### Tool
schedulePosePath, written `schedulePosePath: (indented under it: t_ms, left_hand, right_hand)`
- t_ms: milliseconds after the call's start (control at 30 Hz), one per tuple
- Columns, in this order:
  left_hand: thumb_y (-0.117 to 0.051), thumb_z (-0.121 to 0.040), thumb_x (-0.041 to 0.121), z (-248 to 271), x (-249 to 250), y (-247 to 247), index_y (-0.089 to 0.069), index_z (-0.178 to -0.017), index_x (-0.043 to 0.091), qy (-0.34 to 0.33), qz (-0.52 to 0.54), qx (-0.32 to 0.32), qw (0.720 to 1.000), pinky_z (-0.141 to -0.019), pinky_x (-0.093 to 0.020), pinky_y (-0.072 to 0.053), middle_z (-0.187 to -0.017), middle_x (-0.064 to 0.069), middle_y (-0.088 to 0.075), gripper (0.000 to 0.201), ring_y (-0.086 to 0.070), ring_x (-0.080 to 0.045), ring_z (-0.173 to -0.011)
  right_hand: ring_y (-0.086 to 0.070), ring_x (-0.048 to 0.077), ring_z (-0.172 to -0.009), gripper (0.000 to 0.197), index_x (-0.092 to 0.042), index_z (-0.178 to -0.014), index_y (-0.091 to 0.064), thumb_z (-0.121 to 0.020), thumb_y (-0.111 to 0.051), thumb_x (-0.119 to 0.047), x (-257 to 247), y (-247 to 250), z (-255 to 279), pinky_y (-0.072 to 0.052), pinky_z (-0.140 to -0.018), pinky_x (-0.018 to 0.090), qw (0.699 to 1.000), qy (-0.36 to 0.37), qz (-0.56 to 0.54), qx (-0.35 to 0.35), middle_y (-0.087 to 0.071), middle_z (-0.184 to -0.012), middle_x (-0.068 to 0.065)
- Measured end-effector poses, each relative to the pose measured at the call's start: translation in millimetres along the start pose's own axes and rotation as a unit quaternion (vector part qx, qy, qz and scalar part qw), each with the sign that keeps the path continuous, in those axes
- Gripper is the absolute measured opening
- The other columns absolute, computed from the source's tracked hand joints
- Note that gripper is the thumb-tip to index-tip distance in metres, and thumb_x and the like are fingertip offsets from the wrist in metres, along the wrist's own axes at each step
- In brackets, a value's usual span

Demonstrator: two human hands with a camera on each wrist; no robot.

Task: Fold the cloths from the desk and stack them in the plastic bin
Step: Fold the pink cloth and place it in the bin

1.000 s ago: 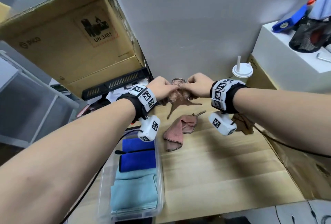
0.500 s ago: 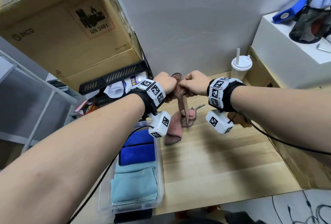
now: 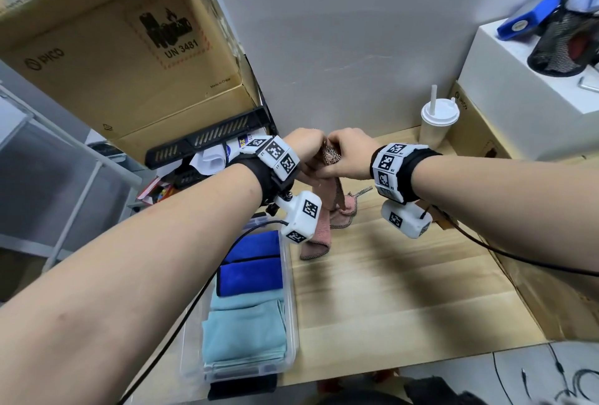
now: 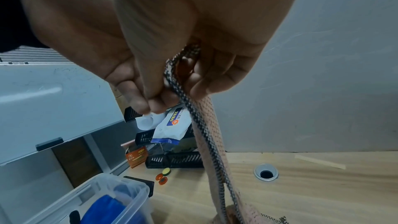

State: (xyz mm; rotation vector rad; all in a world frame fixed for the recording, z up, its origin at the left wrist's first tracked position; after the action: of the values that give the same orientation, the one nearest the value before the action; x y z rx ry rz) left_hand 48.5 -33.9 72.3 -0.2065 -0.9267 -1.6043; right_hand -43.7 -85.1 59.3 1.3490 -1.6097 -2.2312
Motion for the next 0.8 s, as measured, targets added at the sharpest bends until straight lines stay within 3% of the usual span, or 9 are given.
schedulePosePath:
  t_ms: [67, 133, 267, 333, 400, 500, 600, 700, 800]
  left_hand:
    - [-0.046, -0.09, 0.014, -2, -1, 4, -0.065, -0.088, -0.003, -0.008, -0.022, -0.001, 1.0, -0.08, -0.048, -0.059, -0.089, -0.026, -0.072, 0.026, -0.072, -0.038, -0.077]
    - [-0.051, -0.086, 0.018, -6, -2, 13, -0.065, -0.082, -0.003, -0.038, -0.058, 0.026, 0.997, -0.08, -0.05, -0.058, -0.092, -0.026, -0.073, 0.025, -0.073, -0.039, -0.079]
    - [-0.064, -0.076, 0.021, -18, -10, 35, -0.05, -0.101, 0.004, -0.112, -0.096, 0.14, 0.979, -0.049, -0.035, -0.056, -0.088, -0.016, -0.066, 0.033, -0.069, -0.031, -0.06]
    - [-0.059, -0.08, 0.01, -22, -14, 33, -0.047, -0.101, 0.014, -0.161, -0.122, 0.124, 0.972, -0.053, -0.036, -0.054, -0.085, -0.012, -0.06, 0.025, -0.062, -0.026, -0.061]
    - [-0.06, -0.08, 0.0, -26, -16, 27, -0.057, -0.1, 0.016, -0.221, -0.197, 0.075, 0.952, -0.066, -0.033, -0.051, -0.088, -0.008, -0.06, 0.026, -0.056, -0.023, -0.069]
    - [-0.071, -0.078, 0.008, -29, -21, 16, -0.066, -0.111, 0.014, -0.264, -0.321, 0.037, 0.909, -0.074, -0.025, -0.045, -0.102, -0.006, -0.063, 0.034, -0.057, -0.022, -0.084]
    - [-0.074, -0.081, 0.027, -29, -23, 14, -0.071, -0.091, 0.016, -0.244, -0.377, 0.067, 0.891, -0.071, -0.027, -0.048, -0.085, -0.005, -0.067, 0.015, -0.062, -0.023, -0.08]
    - [-0.072, -0.082, 0.031, -26, -18, 26, -0.061, -0.062, 0.018, -0.257, -0.368, 0.145, 0.882, -0.057, -0.024, -0.036, -0.06, 0.002, -0.056, 0.026, -0.055, -0.02, -0.066]
    - [-0.073, -0.08, 0.029, -20, -8, 32, -0.071, -0.065, 0.012, -0.278, -0.33, 0.152, 0.889, -0.052, -0.019, -0.034, -0.058, 0.001, -0.063, 0.023, -0.058, -0.018, -0.062]
  right_hand:
    - [-0.054, 0.025, -0.071, 0.025, -0.019, -0.07, -0.052, -0.076, -0.073, -0.032, 0, -1, -2, -0.038, -0.061, 0.03, 1.0, 0.011, 0.014, -0.004, -0.058, -0.069, 0.002]
    - [-0.054, 0.027, -0.07, 0.022, -0.018, -0.069, -0.051, -0.08, -0.068, -0.029, 0, -3, -3, -0.038, -0.06, 0.031, 0.999, 0.025, 0.018, -0.018, -0.056, -0.067, 0.002]
    - [-0.052, 0.026, -0.069, 0.026, -0.01, -0.08, -0.061, -0.079, -0.072, -0.033, 4, 0, -5, -0.045, -0.064, 0.035, 0.999, 0.035, 0.033, -0.025, -0.062, -0.074, 0.01]
    - [-0.055, 0.025, -0.07, 0.026, -0.011, -0.084, -0.062, -0.077, -0.075, -0.032, 10, 3, -5, -0.047, -0.067, 0.034, 0.999, 0.037, 0.031, -0.022, -0.064, -0.075, 0.008]
    - [-0.061, 0.021, -0.073, 0.023, -0.019, -0.093, -0.061, -0.077, -0.076, -0.027, 15, 5, -4, -0.05, -0.07, 0.031, 0.999, 0.037, -0.002, -0.024, -0.064, -0.076, -0.001]
    - [-0.06, 0.014, -0.067, 0.032, -0.027, -0.105, -0.057, -0.08, -0.074, -0.019, 17, 7, 0, -0.048, -0.067, 0.027, 0.997, 0.057, -0.042, -0.037, -0.064, -0.073, -0.007]
    - [-0.06, 0.014, -0.066, 0.025, -0.028, -0.096, -0.058, -0.08, -0.075, -0.021, 18, 10, 2, -0.046, -0.066, 0.026, 0.996, 0.072, -0.018, -0.045, -0.064, -0.071, -0.008]
    - [-0.059, 0.01, -0.064, 0.025, -0.024, -0.099, -0.059, -0.081, -0.075, -0.02, 24, 18, 6, -0.044, -0.067, 0.025, 0.996, 0.071, 0.006, -0.046, -0.063, -0.066, -0.009]
    - [-0.063, 0.016, -0.066, 0.028, -0.024, -0.105, -0.054, -0.084, -0.072, -0.023, 30, 25, 10, -0.046, -0.067, 0.026, 0.996, 0.067, 0.023, -0.047, -0.067, -0.068, -0.004]
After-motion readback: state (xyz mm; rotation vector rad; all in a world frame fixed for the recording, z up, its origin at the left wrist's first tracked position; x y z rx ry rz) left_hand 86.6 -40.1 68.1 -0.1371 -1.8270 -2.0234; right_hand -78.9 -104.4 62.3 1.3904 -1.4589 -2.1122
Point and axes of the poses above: each hand's wrist, its own z-axis away from the middle knuckle, its own y-axis out of the back of the hand, x = y × z, the point moved 6 cm from there along -z, towards the middle knuckle
